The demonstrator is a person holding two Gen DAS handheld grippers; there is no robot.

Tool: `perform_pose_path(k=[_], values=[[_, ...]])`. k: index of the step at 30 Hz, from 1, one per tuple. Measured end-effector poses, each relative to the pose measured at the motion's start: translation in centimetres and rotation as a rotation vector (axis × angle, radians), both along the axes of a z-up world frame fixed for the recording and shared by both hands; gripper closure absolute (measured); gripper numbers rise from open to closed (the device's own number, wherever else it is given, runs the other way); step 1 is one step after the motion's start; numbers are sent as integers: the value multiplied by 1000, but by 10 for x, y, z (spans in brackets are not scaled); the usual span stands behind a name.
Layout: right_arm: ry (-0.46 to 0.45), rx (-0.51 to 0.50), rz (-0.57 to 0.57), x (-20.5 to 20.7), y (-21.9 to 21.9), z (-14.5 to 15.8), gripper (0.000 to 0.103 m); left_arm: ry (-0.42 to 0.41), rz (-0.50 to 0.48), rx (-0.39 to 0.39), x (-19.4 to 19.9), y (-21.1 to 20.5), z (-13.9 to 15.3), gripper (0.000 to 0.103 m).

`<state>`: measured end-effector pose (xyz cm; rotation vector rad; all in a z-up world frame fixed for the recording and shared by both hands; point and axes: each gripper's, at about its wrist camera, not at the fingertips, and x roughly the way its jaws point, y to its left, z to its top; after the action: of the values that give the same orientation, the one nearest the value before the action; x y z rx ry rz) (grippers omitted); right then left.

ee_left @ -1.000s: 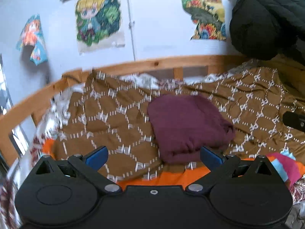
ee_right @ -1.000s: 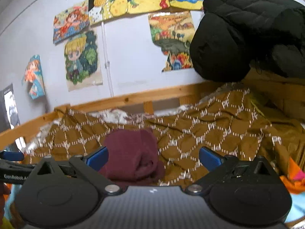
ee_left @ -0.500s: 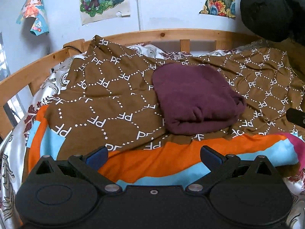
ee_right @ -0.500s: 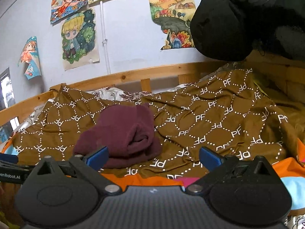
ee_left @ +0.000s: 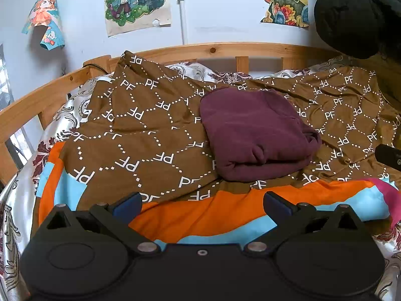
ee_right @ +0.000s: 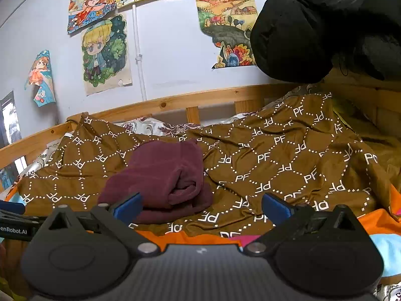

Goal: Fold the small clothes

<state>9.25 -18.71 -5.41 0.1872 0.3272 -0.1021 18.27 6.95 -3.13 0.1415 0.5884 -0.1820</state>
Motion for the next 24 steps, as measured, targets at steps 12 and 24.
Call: perform_pose_path(k=[12, 24], values=[[0, 2, -1, 0, 1, -1, 0, -5, -2, 1, 0, 0, 1, 1], [0, 4, -2, 0, 1, -1, 0, -7, 0, 1, 0, 1, 2, 1]])
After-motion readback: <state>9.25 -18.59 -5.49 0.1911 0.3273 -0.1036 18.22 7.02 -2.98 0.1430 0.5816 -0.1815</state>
